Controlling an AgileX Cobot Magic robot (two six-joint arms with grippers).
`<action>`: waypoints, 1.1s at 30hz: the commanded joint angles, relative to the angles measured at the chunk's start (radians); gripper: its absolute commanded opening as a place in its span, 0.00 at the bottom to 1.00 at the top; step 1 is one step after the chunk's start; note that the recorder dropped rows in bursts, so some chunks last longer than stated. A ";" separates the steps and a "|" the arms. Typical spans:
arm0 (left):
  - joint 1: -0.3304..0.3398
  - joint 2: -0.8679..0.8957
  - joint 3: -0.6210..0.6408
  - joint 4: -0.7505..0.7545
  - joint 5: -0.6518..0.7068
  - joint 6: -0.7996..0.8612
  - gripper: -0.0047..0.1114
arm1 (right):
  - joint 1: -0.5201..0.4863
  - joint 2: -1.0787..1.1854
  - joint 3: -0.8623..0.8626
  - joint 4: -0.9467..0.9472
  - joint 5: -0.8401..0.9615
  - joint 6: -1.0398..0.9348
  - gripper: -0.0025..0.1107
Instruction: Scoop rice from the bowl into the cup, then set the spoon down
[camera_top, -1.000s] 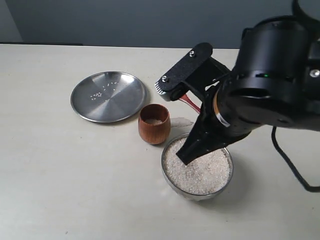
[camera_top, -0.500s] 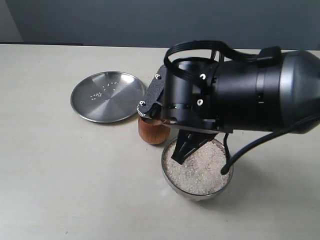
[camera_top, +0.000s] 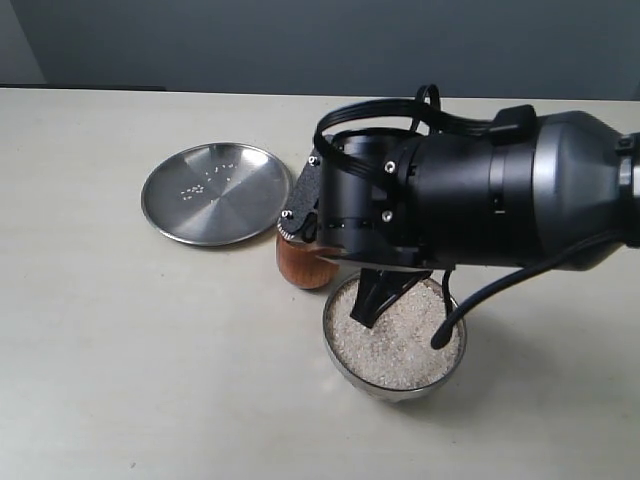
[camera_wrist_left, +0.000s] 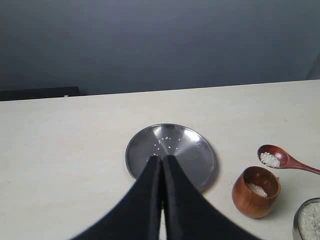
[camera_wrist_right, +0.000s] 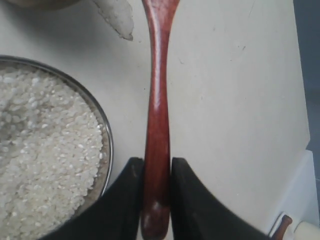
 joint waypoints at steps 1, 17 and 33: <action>0.004 0.001 -0.008 -0.001 -0.007 0.000 0.04 | 0.002 -0.001 -0.006 -0.015 0.006 -0.041 0.02; 0.004 0.001 -0.008 -0.001 -0.007 0.000 0.04 | 0.013 0.043 -0.006 -0.080 0.055 -0.098 0.02; 0.004 0.001 -0.008 -0.001 -0.007 0.000 0.04 | 0.078 0.090 -0.006 -0.219 0.110 -0.074 0.02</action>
